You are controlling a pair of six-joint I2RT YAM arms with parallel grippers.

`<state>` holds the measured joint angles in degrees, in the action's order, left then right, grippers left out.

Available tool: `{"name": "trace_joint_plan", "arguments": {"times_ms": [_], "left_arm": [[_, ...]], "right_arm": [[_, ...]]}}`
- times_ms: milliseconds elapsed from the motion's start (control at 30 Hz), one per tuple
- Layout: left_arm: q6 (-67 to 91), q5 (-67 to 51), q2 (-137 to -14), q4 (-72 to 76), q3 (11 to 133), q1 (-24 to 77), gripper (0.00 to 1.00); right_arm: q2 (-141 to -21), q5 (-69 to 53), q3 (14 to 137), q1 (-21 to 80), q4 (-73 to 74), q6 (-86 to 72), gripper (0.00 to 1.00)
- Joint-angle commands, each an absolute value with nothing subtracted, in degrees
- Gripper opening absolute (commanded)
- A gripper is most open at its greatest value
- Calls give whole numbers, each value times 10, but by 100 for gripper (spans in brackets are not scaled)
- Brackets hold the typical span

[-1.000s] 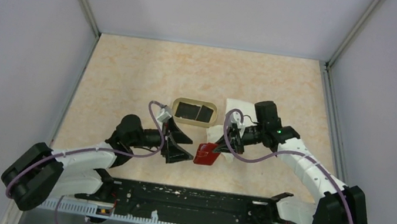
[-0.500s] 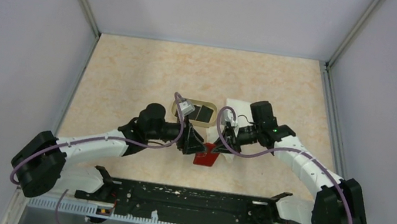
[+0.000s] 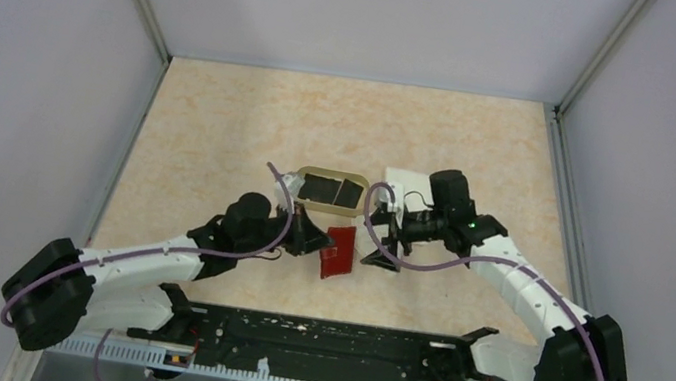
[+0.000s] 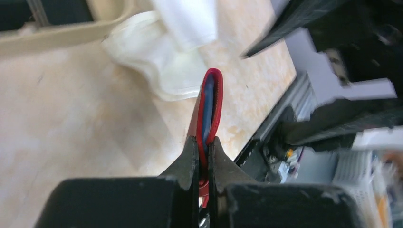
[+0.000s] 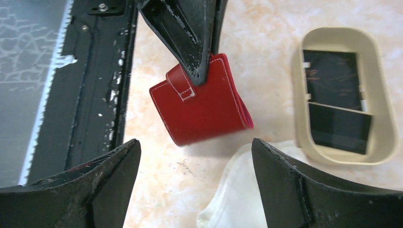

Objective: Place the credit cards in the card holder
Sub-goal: Open the card holder at the center of the board.

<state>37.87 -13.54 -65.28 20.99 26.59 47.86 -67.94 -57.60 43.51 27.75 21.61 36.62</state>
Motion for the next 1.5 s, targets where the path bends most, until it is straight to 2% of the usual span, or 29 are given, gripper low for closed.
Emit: {"name": "trace_joint_plan", "arguments": {"times_ms": [0,100,267,633,767,867,1000,1133,1233,1333,1367,1467], "left_arm": [[612,76,-609,256,187,477,0],[727,137,-609,187,208,477,0],[802,150,-643,145,279,478,0],[861,145,-773,135,391,482,0],[868,134,-796,141,413,482,0],[869,138,-797,140,422,482,0],[865,151,-782,134,426,482,0],[863,161,-764,130,417,482,2],[860,158,-757,133,411,482,13],[856,147,-753,138,406,481,39],[854,145,-749,138,403,481,50],[835,147,-733,139,393,481,72]], "right_arm": [[-624,-534,431,283,160,360,87],[-622,-535,421,285,137,344,89],[-651,-475,435,329,129,305,89],[-653,-184,416,428,18,254,89],[-678,-69,418,450,5,261,87],[-698,-26,422,466,-8,265,85],[-715,19,426,479,-12,272,77],[-720,36,431,479,-11,275,55],[-718,33,434,479,-8,276,28],[-709,20,440,479,-1,272,3],[-705,9,442,478,-1,267,0],[-693,-68,451,451,31,238,0]]}}
